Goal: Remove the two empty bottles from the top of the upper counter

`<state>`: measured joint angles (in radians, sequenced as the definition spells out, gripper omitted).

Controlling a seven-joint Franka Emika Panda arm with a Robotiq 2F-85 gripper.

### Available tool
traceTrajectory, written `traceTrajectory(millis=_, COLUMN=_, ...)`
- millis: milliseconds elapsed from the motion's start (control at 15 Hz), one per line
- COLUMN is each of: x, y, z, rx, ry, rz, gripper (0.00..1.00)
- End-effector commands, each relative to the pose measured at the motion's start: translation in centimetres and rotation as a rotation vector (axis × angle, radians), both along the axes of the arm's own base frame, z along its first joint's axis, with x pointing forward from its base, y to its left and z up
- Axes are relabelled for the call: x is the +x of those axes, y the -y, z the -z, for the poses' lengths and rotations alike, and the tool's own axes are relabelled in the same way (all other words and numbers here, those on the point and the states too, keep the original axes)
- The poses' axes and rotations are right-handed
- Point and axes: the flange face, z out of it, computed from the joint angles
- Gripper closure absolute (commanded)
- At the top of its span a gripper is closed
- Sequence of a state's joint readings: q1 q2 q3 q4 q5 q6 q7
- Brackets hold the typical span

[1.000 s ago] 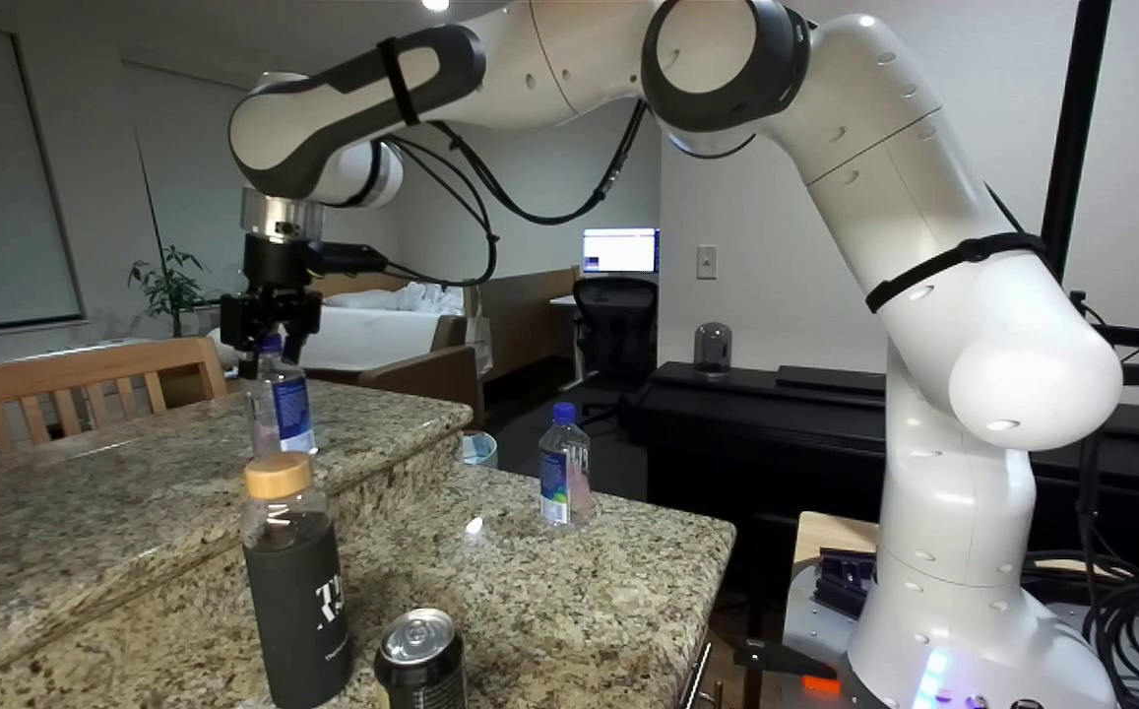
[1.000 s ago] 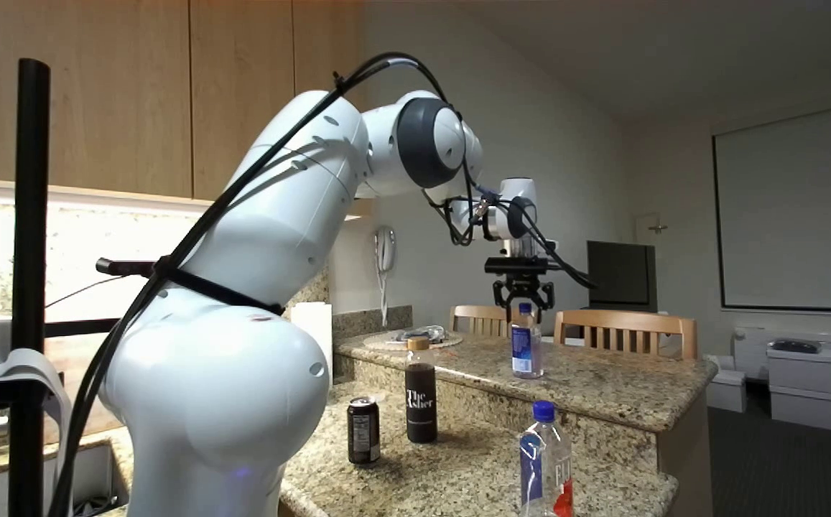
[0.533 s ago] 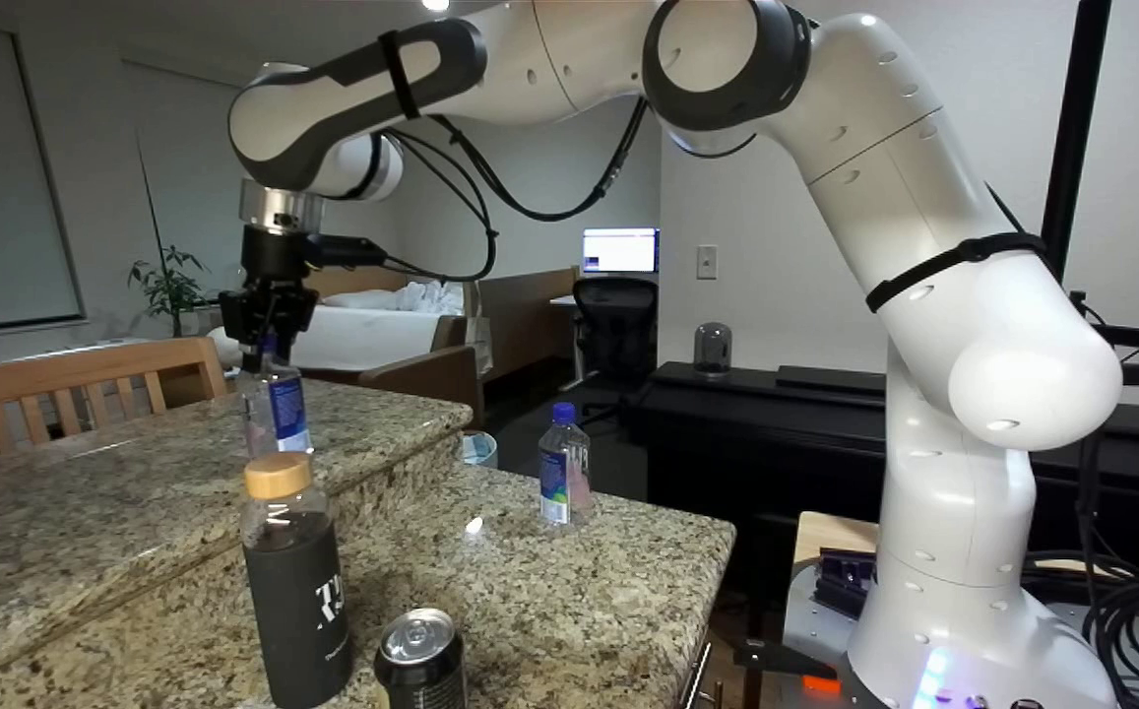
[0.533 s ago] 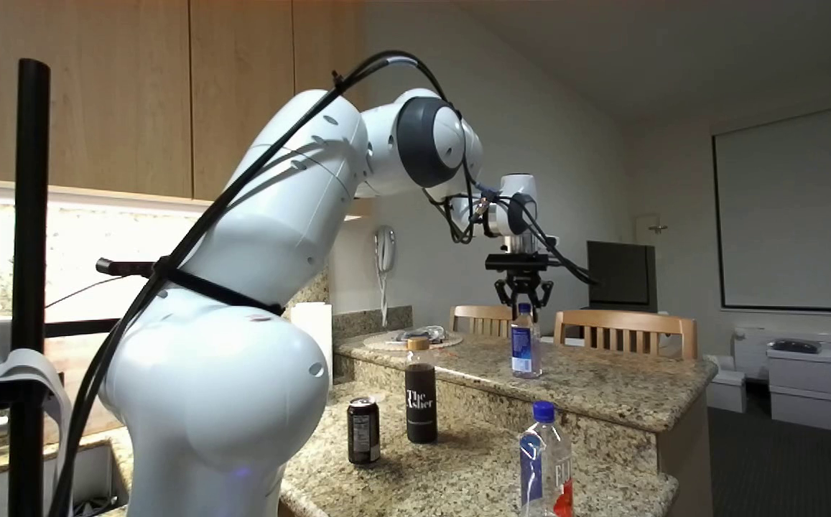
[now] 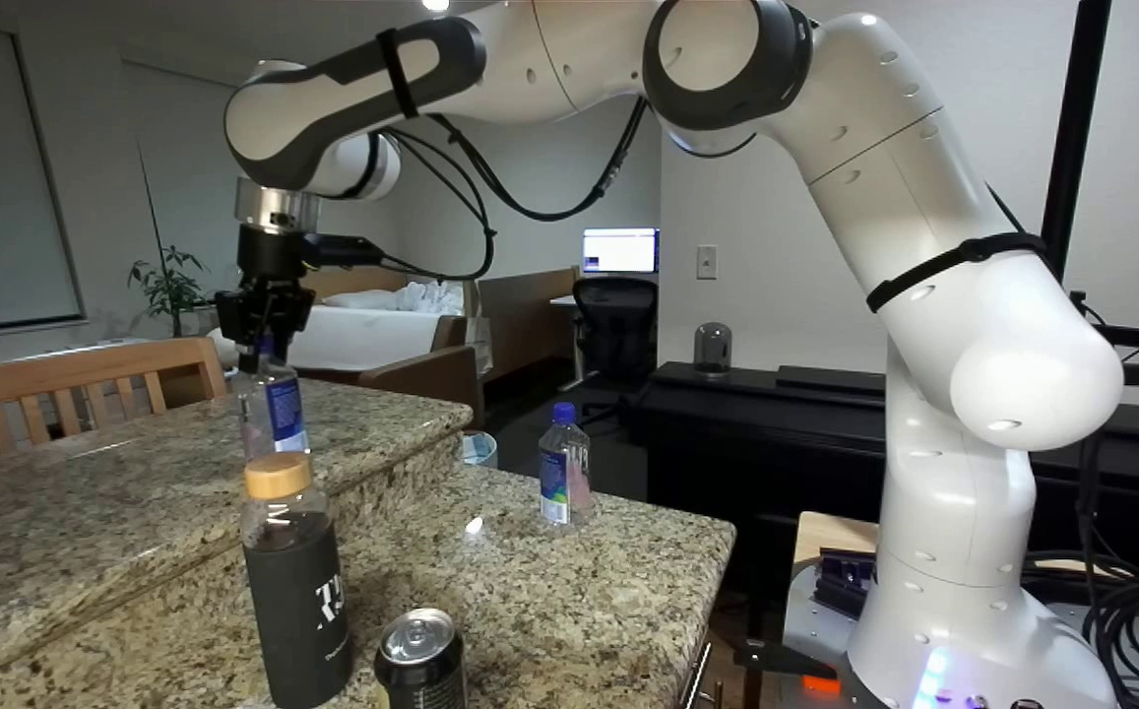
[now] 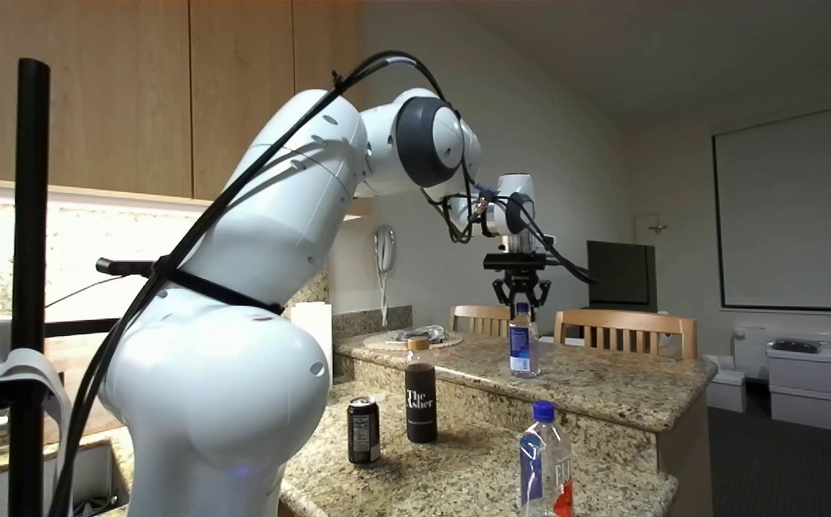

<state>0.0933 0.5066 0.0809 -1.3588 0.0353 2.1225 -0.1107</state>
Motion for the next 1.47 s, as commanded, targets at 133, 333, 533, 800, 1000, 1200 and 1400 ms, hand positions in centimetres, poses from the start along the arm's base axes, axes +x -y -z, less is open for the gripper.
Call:
traceTrajectory(millis=133, x=-0.7, y=-0.5, z=-0.7, rx=-0.009, ry=-0.015, rz=-0.017, gripper=0.77)
traceTrajectory(millis=333, x=-0.8, y=-0.5, z=-1.1, rx=-0.012, ry=-0.013, rz=-0.020, gripper=0.77)
traceTrajectory(millis=533, x=-1.1, y=-0.6, z=-1.9, rx=-0.016, ry=-0.005, rz=-0.025, gripper=0.77)
traceTrajectory(millis=800, x=-1.5, y=-0.9, z=-3.5, rx=-0.008, ry=0.014, rz=-0.035, gripper=0.77)
traceTrajectory(millis=1000, x=-1.7, y=-0.9, z=-4.0, rx=-0.010, ry=0.010, rz=-0.034, gripper=0.77)
traceTrajectory(millis=1200, x=-1.7, y=-0.4, z=-4.1, rx=-0.028, ry=0.016, rz=-0.013, gripper=0.25)
traceTrajectory(millis=1400, x=-1.6, y=-0.3, z=-3.8, rx=-0.029, ry=0.017, rz=-0.011, gripper=0.08)
